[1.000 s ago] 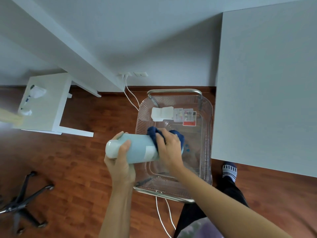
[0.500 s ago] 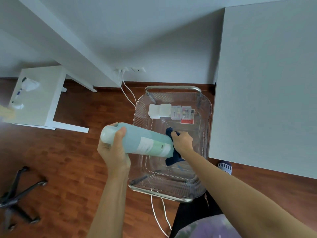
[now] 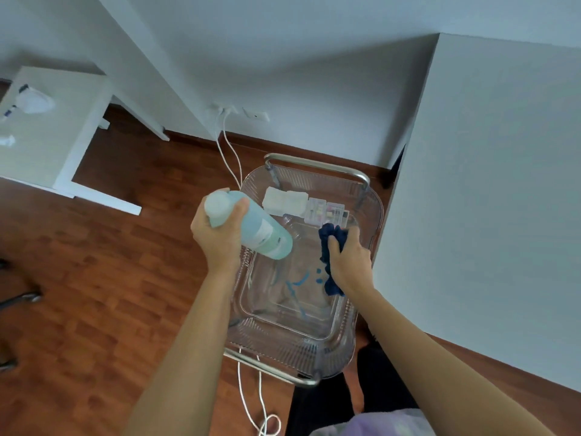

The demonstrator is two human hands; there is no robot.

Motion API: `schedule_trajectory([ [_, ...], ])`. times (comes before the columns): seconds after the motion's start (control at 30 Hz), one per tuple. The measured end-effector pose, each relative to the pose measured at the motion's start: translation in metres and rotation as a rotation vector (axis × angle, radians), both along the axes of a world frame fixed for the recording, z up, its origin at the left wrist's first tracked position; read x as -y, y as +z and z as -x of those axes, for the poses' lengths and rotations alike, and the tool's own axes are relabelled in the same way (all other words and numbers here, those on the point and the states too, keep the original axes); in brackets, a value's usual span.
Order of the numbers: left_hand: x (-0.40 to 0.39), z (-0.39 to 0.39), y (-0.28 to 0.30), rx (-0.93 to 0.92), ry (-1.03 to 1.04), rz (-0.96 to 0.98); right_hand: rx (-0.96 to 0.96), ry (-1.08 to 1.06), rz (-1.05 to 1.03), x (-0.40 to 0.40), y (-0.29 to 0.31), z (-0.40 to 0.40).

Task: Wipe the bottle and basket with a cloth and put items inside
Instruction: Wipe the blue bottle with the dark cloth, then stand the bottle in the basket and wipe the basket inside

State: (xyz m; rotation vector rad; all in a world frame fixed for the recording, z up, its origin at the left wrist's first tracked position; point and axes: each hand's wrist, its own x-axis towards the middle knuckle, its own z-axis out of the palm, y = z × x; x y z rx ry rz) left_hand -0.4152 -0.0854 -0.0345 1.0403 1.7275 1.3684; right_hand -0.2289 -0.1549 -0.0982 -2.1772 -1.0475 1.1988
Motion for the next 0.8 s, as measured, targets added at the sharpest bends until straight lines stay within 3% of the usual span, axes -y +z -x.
schedule_trajectory([
  [0.2,-0.004,-0.028,-0.003,-0.157,-0.043,-0.042,0.11,0.309,-0.006,-0.003,-0.004,0.001],
  [0.43,0.036,-0.009,0.016,-0.163,-0.231,0.237,0.429,0.79,0.142,0.01,-0.041,0.021],
  [0.5,0.074,0.005,0.017,-0.409,-0.077,0.313,0.44,0.824,0.237,0.022,-0.054,0.03],
  [0.57,0.12,0.016,0.013,-0.636,0.226,0.41,0.506,0.869,0.211,0.037,-0.067,0.041],
  [0.63,0.156,0.012,0.001,-0.593,0.412,0.582,0.583,0.905,0.169,0.045,-0.077,0.052],
  [0.7,0.17,-0.004,-0.013,-0.446,0.427,0.688,0.624,0.9,0.145,0.045,-0.08,0.063],
  [0.8,0.17,-0.02,-0.025,-0.38,0.486,0.598,0.651,0.896,0.171,0.039,-0.081,0.083],
])
